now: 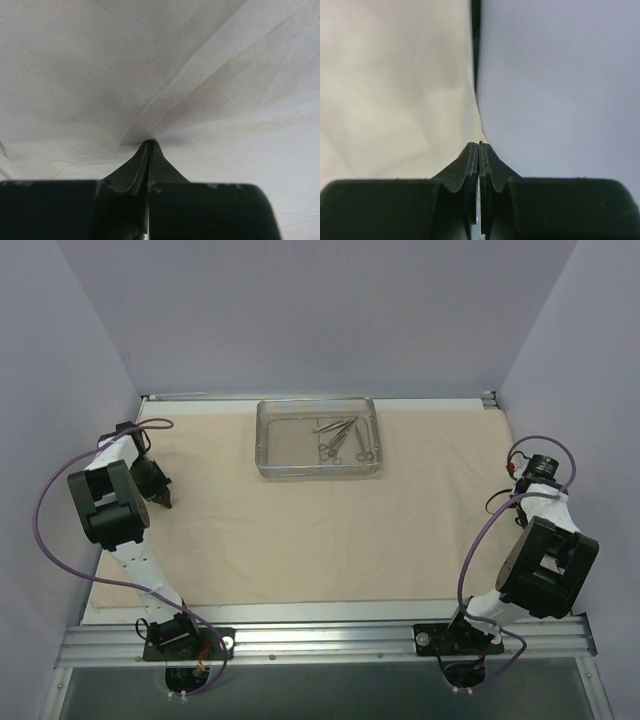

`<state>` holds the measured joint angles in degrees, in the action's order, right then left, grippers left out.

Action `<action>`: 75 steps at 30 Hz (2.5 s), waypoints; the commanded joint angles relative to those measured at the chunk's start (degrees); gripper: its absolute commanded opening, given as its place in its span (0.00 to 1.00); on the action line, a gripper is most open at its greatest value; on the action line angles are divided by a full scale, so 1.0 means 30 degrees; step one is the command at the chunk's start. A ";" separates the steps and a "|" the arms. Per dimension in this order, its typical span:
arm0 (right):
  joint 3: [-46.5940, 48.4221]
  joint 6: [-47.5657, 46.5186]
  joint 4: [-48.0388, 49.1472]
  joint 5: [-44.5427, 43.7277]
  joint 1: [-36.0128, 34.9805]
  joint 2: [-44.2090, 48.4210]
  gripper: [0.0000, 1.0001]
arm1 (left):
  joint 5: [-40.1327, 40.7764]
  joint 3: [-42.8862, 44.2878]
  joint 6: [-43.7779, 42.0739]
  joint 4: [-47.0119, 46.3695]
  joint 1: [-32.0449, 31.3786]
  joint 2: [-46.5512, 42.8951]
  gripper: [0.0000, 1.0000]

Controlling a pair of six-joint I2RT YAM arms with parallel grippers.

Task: Open and lay out the surgical kit
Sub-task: Smooth out the surgical kit at the center of the board.

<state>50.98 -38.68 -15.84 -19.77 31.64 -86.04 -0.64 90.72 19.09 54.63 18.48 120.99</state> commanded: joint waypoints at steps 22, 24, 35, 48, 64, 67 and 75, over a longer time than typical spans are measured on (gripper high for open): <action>-0.0176 0.2752 0.3020 0.6649 -0.7558 -0.4277 0.00 | 0.0889 -0.0357 -0.0475 -0.0222 0.0110 -0.0545 0.02; -0.0643 0.2989 0.3753 0.5923 -0.7500 -0.4601 0.00 | 0.1034 -0.0356 -0.0534 -0.0251 0.0110 -0.0632 0.02; 0.1135 0.5595 0.7998 0.5535 -0.7646 -0.2782 0.00 | 0.1534 0.0083 -0.0417 0.0393 -0.0505 -0.2359 0.04; 0.6207 0.6739 0.8441 0.6878 -0.8554 -0.7147 0.00 | 0.1797 0.0434 -0.0563 0.0480 -0.0652 -0.2478 0.04; 0.6944 0.8819 0.7738 0.6092 -0.8936 -0.8735 0.00 | 0.0860 0.0172 -0.0769 0.0276 -0.0974 -0.3358 0.17; 0.5831 0.8529 0.8118 0.6267 -0.8496 -0.8149 0.00 | 0.1093 0.0258 -0.0681 0.0392 -0.0974 -0.3007 0.17; 0.4716 0.8177 0.7886 0.6385 -0.8057 -0.7209 0.00 | 0.1884 0.0843 -0.1002 0.0481 -0.0799 -0.2156 0.14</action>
<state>65.89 -13.52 9.56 0.30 7.07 -111.13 3.38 90.39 17.19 55.53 15.79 113.65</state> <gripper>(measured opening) 0.027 0.143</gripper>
